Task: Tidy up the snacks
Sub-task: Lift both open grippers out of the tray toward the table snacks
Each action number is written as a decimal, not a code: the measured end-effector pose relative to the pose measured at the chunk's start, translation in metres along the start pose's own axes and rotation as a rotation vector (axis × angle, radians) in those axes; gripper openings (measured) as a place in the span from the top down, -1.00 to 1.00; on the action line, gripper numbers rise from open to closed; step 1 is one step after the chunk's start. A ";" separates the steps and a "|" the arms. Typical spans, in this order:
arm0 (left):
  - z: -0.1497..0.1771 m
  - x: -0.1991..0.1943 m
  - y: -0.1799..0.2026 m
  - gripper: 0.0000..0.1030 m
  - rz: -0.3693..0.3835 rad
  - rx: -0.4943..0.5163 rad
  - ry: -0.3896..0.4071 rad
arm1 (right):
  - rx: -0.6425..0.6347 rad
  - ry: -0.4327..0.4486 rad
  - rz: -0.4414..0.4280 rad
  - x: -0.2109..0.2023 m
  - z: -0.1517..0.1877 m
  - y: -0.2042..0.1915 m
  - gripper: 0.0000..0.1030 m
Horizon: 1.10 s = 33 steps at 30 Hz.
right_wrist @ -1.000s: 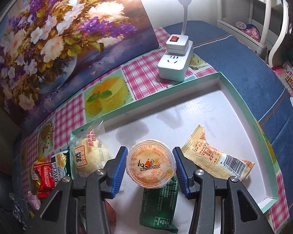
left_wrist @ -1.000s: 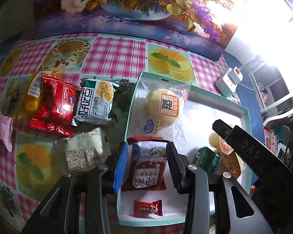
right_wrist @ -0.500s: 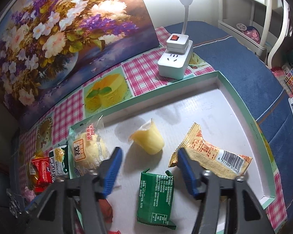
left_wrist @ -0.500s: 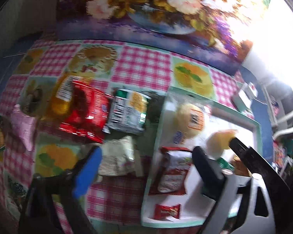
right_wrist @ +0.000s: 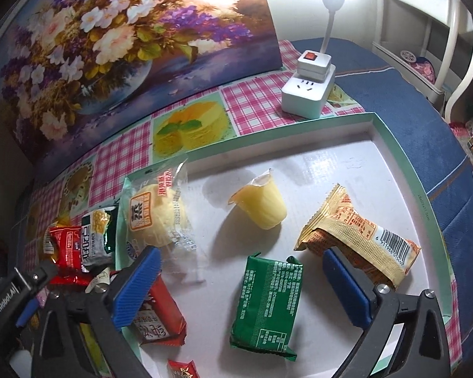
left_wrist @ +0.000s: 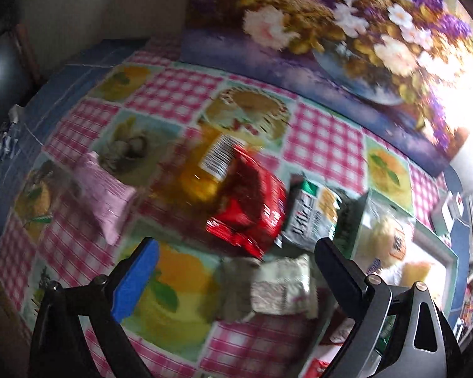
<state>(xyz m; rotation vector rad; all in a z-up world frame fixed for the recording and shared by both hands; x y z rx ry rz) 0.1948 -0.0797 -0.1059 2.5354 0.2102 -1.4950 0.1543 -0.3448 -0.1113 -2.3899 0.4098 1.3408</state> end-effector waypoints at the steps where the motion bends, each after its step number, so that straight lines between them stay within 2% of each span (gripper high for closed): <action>1: -0.003 0.000 -0.002 -0.92 -0.009 0.000 0.015 | -0.006 0.003 -0.003 -0.001 0.001 -0.002 -1.00; 7: -0.018 -0.011 -0.022 -0.93 -0.048 -0.001 0.087 | -0.055 0.076 -0.036 -0.016 0.002 -0.017 -1.00; 14: -0.035 -0.033 -0.042 -0.93 -0.052 0.012 0.144 | -0.138 0.122 -0.052 -0.031 0.008 -0.042 -1.00; 17: -0.039 -0.037 -0.051 -0.93 -0.063 0.042 0.143 | -0.147 0.111 -0.117 -0.034 0.014 -0.061 -1.00; 22: -0.042 -0.039 -0.079 -0.93 -0.036 0.025 0.141 | -0.244 0.094 -0.158 -0.035 0.029 -0.104 -1.00; 24: -0.041 -0.032 -0.093 -0.93 -0.021 0.014 0.117 | -0.290 0.089 -0.179 -0.037 0.036 -0.123 -1.00; 27: -0.040 -0.025 -0.120 -0.93 0.002 0.001 0.113 | -0.393 0.101 -0.205 -0.042 0.046 -0.156 -1.00; 33: -0.038 -0.009 -0.202 -0.93 -0.078 -0.021 0.079 | -0.585 0.046 -0.291 -0.035 0.077 -0.233 -1.00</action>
Point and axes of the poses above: each gripper's, at about its wrist camera, not at the fingertips, and x roughly the way its jaws point, y to its right, z to its underside, the point moved 6 cm from there along x, roughly the way its jaws point, and after that the axes turned 3 degrees about y, right-handed, at the moved point
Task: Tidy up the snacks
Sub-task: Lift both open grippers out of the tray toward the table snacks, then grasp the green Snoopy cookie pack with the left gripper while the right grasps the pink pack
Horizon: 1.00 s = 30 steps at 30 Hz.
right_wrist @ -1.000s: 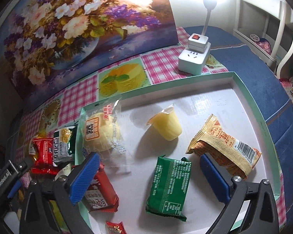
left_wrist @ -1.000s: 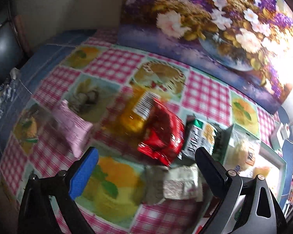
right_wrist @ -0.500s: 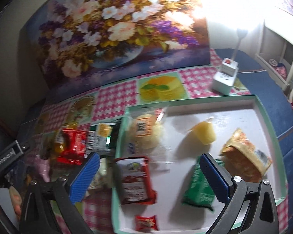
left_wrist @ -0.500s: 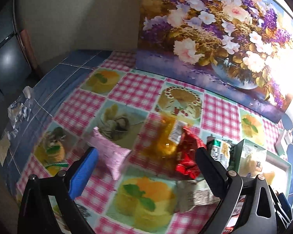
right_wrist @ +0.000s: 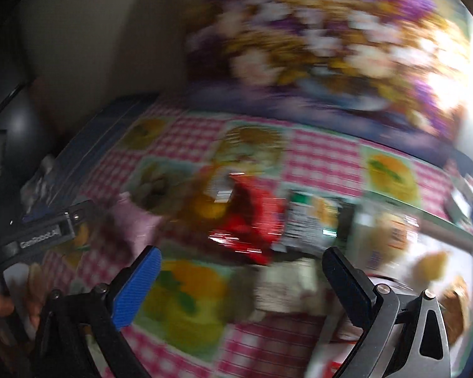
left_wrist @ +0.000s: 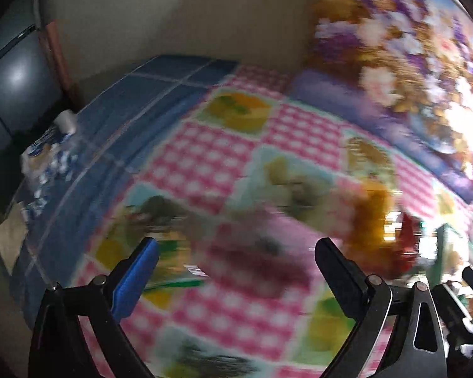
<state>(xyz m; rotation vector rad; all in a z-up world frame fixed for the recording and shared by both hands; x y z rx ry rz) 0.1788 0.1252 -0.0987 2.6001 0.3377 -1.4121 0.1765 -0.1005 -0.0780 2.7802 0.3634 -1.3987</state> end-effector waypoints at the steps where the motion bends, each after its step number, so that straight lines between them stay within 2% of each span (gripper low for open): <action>1: 0.000 0.004 -0.014 -0.92 0.000 -0.011 -0.012 | -0.019 -0.010 -0.024 0.005 -0.001 -0.011 -1.00; 7: 0.002 0.022 -0.085 -0.92 0.030 -0.132 -0.090 | -0.134 -0.065 -0.104 0.037 -0.016 -0.066 -1.00; 10: 0.003 0.032 -0.098 -0.92 0.053 -0.172 -0.126 | -0.196 -0.106 -0.113 0.054 -0.023 -0.090 -1.00; 14: 0.008 0.043 -0.098 -0.92 0.082 -0.179 -0.164 | -0.285 -0.157 -0.119 0.076 -0.024 -0.119 -1.00; 19: 0.010 0.055 -0.091 -0.92 0.101 -0.184 -0.201 | -0.419 -0.232 -0.086 0.105 -0.012 -0.145 -0.99; 26: 0.012 0.065 -0.075 -0.89 0.074 -0.119 -0.218 | -0.511 -0.268 -0.047 0.127 -0.004 -0.157 -0.97; 30: 0.015 0.070 -0.072 -0.55 0.063 -0.107 -0.235 | -0.506 -0.272 -0.039 0.130 -0.004 -0.156 -0.71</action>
Point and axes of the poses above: each gripper's, at about its wrist camera, not at the fingertips, and x roughly the way its jaws point, y to its right, z to its underside, the point moved 6 cm from there along x, roughly the way its jaws point, and after that the axes turned 3 degrees about y, right-handed, at the moved point
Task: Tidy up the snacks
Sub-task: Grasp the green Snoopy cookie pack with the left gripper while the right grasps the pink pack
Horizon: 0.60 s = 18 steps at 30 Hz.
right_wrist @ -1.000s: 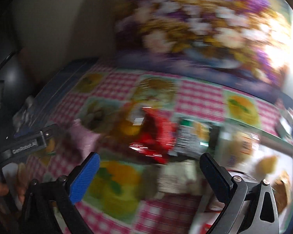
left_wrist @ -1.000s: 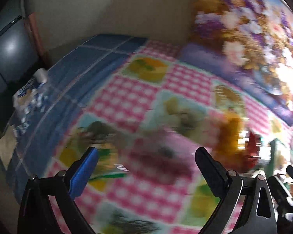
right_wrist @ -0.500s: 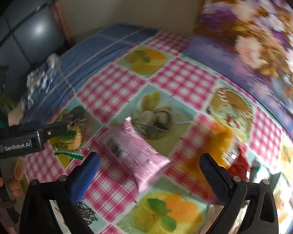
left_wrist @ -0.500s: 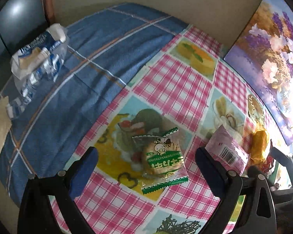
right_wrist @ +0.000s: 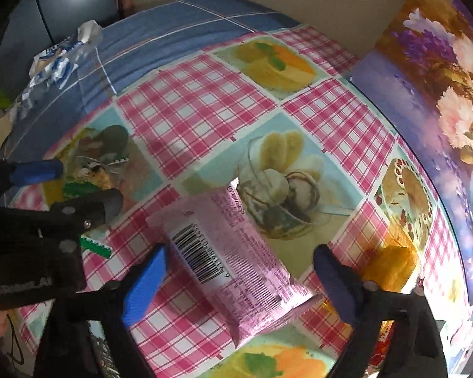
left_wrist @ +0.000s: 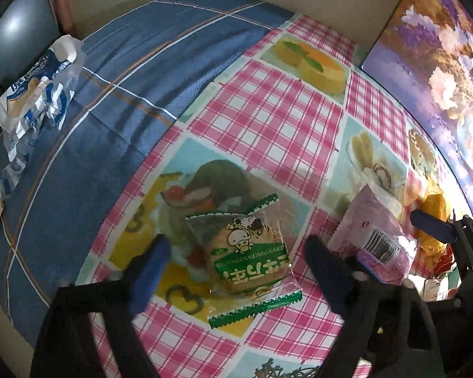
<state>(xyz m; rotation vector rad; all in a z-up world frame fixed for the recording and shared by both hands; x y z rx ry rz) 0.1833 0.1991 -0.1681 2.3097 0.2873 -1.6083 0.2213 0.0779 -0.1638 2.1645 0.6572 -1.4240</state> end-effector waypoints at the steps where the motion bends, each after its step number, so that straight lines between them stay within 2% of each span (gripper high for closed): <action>1: 0.001 0.001 0.001 -0.54 -0.002 0.003 -0.002 | 0.005 0.000 -0.008 0.001 -0.001 0.000 -0.66; 2: 0.000 0.003 0.002 -0.52 -0.003 0.004 -0.002 | 0.012 0.003 -0.013 0.000 -0.001 0.000 -0.60; 3: 0.001 0.003 0.002 -0.49 -0.005 0.006 -0.001 | 0.015 0.004 -0.016 0.000 -0.001 0.000 -0.47; 4: 0.000 0.003 0.002 -0.36 -0.008 0.008 -0.001 | 0.021 0.005 -0.019 0.000 -0.001 0.000 -0.30; 6: 0.000 0.003 0.003 -0.16 -0.016 0.018 0.004 | 0.033 0.006 -0.019 0.000 -0.001 0.002 -0.22; 9: 0.000 0.003 0.005 -0.05 -0.020 0.030 0.003 | 0.048 0.011 -0.029 -0.001 0.000 0.005 -0.10; 12: 0.003 0.003 0.007 -0.02 -0.018 0.035 0.004 | 0.071 0.017 -0.039 -0.007 0.003 0.007 0.08; 18: 0.010 -0.002 0.011 -0.01 -0.033 0.033 0.012 | 0.150 0.036 -0.051 -0.018 0.017 0.017 0.17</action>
Point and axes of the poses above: each gripper's, at about its wrist camera, not at the fingertips, and x roughly the way its jaws point, y to its right, z to its underside, the point moved 6 cm from there along x, roughly the way its jaws point, and after that the axes turned 3 degrees about y, right-handed, at the moved point
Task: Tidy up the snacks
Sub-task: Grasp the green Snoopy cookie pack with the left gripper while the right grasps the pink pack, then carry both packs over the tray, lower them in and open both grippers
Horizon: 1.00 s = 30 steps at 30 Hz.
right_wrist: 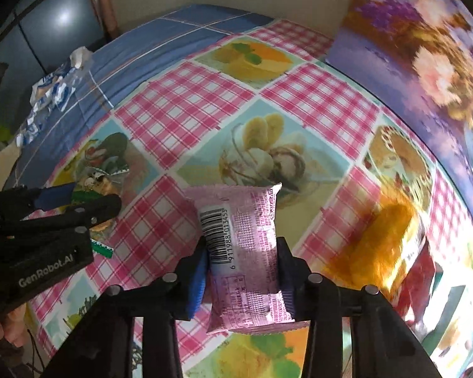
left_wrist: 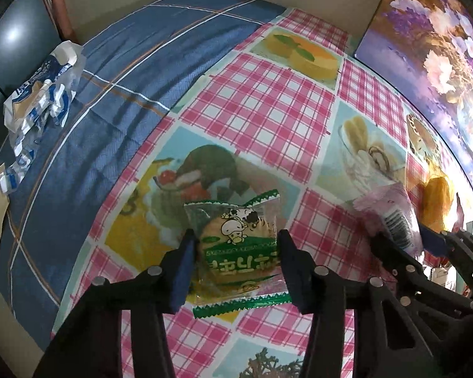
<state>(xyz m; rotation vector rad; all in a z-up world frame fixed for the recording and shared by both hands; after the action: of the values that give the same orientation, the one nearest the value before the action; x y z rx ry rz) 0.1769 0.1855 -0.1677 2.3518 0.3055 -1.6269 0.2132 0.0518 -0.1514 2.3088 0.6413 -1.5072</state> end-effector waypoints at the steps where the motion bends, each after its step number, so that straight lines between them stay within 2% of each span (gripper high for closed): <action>1: 0.002 -0.003 0.002 -0.01 0.002 -0.003 0.002 | 0.019 0.007 -0.006 -0.003 0.003 0.002 0.18; 5: 0.007 -0.015 0.007 -0.01 0.009 -0.012 0.011 | 0.105 0.035 -0.037 -0.020 0.014 0.013 0.18; 13: 0.025 -0.045 0.031 -0.01 0.036 -0.003 0.029 | 0.268 0.111 -0.030 -0.068 0.041 0.036 0.18; 18: 0.036 -0.064 0.060 -0.01 0.069 0.020 0.041 | 0.362 0.149 0.023 -0.096 0.064 0.058 0.18; 30: 0.045 -0.107 0.136 -0.01 0.087 0.132 0.090 | 0.556 0.200 0.095 -0.133 0.105 0.120 0.17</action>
<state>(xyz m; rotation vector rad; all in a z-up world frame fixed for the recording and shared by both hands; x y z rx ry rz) 0.1437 0.0397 -0.0689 2.5027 0.1146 -1.5490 0.1480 -0.1276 -0.0694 2.8779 0.1560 -1.5708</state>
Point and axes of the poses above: each gripper's, at about its wrist camera, not at the fingertips, and x roughly the way its jaws point, y to its right, z to its underside, the point moved 6 cm from there along x, roughly the way its jaws point, and after that the axes turned 3 degrees about y, right-handed, at the moved point
